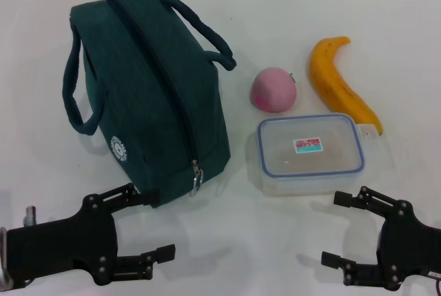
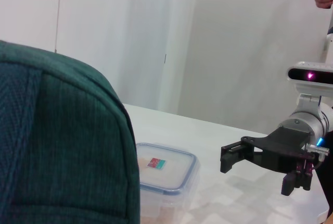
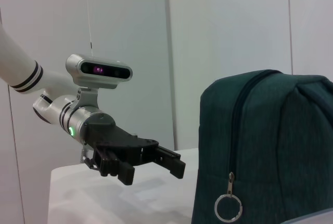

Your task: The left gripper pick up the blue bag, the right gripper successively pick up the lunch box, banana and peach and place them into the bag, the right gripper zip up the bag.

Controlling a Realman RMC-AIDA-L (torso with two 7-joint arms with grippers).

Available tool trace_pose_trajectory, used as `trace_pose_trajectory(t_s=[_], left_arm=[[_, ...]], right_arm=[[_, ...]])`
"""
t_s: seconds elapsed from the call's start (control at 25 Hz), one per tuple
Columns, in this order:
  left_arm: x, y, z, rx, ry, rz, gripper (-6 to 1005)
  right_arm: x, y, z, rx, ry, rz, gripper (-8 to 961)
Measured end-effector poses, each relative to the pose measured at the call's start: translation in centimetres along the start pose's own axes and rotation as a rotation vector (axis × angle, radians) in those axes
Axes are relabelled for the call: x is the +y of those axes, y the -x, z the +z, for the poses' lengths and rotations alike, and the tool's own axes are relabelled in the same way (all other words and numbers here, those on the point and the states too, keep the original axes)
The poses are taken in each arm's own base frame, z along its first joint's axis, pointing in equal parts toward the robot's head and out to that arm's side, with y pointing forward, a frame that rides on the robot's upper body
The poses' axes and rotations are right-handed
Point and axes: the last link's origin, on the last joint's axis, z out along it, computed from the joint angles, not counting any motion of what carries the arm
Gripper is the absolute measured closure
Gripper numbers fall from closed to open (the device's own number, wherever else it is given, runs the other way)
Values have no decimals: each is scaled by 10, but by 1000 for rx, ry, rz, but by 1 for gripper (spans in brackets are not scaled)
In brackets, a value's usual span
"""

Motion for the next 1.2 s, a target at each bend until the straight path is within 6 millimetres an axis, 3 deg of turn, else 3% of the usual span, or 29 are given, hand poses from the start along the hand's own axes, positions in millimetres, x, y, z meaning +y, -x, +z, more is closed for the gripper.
trace_pose_trajectory(t_s=[0.48,0.68,0.96,1.2], left_arm=[[0,0,0,1,0,-8,113],[-5,-9,-6,46,-19,-128,113],[-32,-33,-42,109,-97,-435,113],[-56,-61,-76,106,-190,-594,114]], right_arm=[[0,0,0,-1,0,-2,68],[0,0,0,-1,-1,-2,68],[0,0,0,-2,-3,-2,69],[-1,1,0,-3,-3,-1,69]])
